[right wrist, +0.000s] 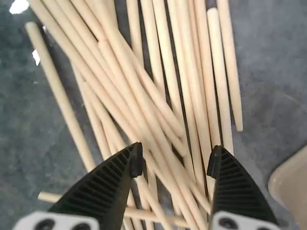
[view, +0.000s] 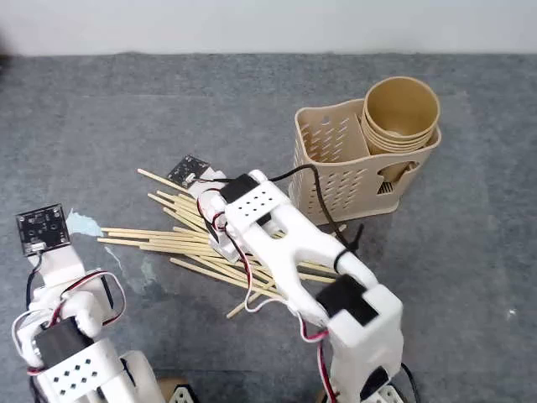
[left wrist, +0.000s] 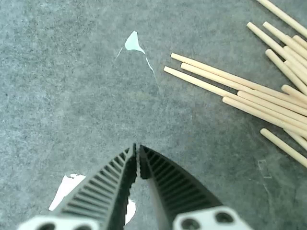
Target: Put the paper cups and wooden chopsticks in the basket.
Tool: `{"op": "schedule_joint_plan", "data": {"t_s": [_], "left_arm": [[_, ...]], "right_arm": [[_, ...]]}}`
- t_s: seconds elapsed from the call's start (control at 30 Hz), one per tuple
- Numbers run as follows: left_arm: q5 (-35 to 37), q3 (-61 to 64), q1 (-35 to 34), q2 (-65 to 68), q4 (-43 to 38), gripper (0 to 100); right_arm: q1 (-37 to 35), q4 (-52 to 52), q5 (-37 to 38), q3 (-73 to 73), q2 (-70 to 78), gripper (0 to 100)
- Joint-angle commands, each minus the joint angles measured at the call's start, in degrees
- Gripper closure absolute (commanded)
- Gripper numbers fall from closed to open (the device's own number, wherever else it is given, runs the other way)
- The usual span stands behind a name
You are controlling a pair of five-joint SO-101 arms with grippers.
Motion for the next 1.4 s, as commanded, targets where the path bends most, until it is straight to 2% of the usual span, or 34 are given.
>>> {"op": "schedule_joint_plan", "data": {"t_s": [0.0,0.1,0.3,0.6,0.9,1.13,1.23,1.37], "left_arm": [[0.44,-0.13,-0.26,-0.62,-1.41,99],[0.44,-0.13,-0.26,-0.62,-1.41,99],[0.44,1.71,-0.26,-0.7,-3.6,99],[0.53,1.98,-0.26,-0.7,-3.78,99],[0.53,1.98,-0.26,-0.7,-3.78,99],[0.53,1.98,-0.26,-0.7,-3.78,99],[0.53,1.98,-0.26,-0.7,-3.78,99],[0.53,2.07,-0.26,-0.7,-3.78,99]], "right_arm": [[-0.31,-0.84,0.53,-4.57,1.98,76.4],[0.22,-0.84,0.53,-5.89,4.35,79.3],[2.86,-0.4,0.62,-9.05,5.32,99.1],[5.32,3.12,2.29,-9.49,1.89,99.1],[5.49,11.74,4.4,-9.58,-16.04,99.1],[5.58,14.73,4.22,-9.58,-30.11,99.1],[6.46,14.37,3.78,-10.29,-36.0,99.1],[9.63,14.37,-1.85,-16.97,-40.84,99.1]]}}
